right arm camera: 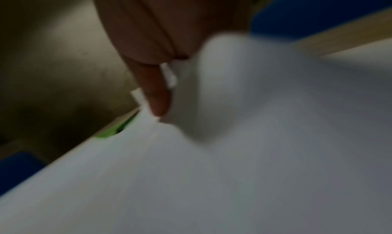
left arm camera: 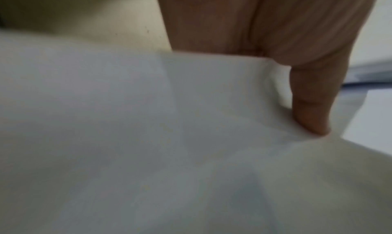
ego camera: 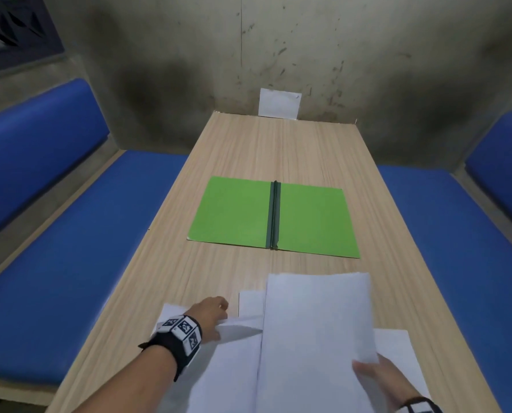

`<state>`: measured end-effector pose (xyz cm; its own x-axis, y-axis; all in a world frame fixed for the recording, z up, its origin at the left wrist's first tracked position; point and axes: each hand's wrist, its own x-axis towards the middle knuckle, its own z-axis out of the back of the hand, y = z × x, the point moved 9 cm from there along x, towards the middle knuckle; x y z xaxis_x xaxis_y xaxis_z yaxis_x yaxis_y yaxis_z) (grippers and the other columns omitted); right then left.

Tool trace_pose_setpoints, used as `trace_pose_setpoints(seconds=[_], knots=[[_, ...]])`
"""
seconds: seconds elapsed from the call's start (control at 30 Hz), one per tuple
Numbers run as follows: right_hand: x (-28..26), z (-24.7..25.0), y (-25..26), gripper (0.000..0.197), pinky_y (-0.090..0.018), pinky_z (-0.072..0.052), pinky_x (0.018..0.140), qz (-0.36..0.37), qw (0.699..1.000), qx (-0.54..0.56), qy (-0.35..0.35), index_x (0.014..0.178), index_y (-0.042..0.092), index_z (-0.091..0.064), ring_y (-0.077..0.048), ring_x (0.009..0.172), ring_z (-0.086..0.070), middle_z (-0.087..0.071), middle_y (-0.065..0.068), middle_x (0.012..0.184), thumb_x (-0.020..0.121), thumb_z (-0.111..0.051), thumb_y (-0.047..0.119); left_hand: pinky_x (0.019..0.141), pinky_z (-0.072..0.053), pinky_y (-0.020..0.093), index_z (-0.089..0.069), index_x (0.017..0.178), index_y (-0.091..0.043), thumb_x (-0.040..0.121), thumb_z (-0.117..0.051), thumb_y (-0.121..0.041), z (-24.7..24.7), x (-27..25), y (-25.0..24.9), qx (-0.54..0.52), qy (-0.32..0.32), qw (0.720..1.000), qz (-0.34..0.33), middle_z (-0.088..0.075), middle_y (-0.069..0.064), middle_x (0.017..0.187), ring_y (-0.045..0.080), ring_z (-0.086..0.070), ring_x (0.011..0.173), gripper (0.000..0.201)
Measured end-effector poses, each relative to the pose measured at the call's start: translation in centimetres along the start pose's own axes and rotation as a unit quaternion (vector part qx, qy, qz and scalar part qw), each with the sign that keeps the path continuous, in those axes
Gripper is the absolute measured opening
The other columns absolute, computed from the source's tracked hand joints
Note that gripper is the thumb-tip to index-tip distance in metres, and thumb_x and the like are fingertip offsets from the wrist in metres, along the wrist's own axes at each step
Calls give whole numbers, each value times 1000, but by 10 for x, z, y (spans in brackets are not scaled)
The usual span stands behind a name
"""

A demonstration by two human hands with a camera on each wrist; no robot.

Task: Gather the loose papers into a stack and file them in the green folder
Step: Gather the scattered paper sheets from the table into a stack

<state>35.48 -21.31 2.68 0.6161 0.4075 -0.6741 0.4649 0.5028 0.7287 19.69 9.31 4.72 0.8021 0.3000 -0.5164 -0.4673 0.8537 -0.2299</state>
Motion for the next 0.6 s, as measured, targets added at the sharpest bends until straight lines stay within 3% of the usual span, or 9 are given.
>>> trace_pose_setpoints(seconds=[0.03,0.1,0.17,0.27,0.33,0.43,0.53,0.6], knots=[[3,-3,1,80,-40,-50,91,2,999,-39,-11,115,2,-63,-30,100,-65,-71,-17,107,42,-81,30,99,-38,30,-56,122,-11,79,-63,-23,-3,1,0,10,3,1000,2,-35,-3,142,19,-40,128,44],[7,-2,3,72,-34,-49,81,-1,997,-78,-28,117,-4,-62,-30,97,-62,-66,-19,106,50,-61,21,86,-39,30,-57,117,-12,78,-63,-19,-3,3,-1,29,4,1000,9,-42,-1,132,22,-47,120,40],[8,-5,5,66,-30,-46,68,-9,997,-74,-22,114,-3,-63,-30,90,-62,-67,-20,104,51,-58,16,72,-34,26,-56,112,-13,81,-56,-13,-1,3,-1,55,12,998,28,-48,4,112,26,-55,105,31],[8,-13,7,51,-30,-48,66,-8,998,-68,11,103,5,-64,-30,90,-65,-70,-17,101,53,-61,13,51,-25,20,-45,95,-21,81,-48,-6,5,0,3,51,6,998,48,-48,0,90,21,-47,83,21],[7,-17,5,39,-30,-48,67,-9,998,-63,26,92,10,-64,-26,87,-65,-71,-11,93,53,-63,11,54,-33,22,-40,99,-23,82,-50,-5,11,-3,8,23,-9,998,56,-50,-4,87,22,-49,82,26],[9,-19,0,37,-29,-47,65,-17,998,-59,28,88,10,-64,-24,85,-65,-70,-8,89,51,-66,9,82,-47,33,-43,124,-23,84,-52,-7,28,-14,21,18,-8,996,85,-60,5,117,26,-58,104,45],[14,-10,-6,41,-31,-49,67,-20,998,-49,15,90,4,-66,-29,86,-66,-72,-13,89,49,-67,8,88,-45,31,-58,116,-16,85,-51,-13,66,-30,41,68,-44,990,111,-62,5,122,23,-57,111,32],[15,-7,-6,40,-33,-50,70,-25,999,-41,13,89,3,-68,-32,88,-67,-73,-15,89,49,-69,8,91,-43,30,-59,117,-19,85,-54,-18,95,-49,58,32,-76,987,137,-60,0,125,21,-55,114,32]])
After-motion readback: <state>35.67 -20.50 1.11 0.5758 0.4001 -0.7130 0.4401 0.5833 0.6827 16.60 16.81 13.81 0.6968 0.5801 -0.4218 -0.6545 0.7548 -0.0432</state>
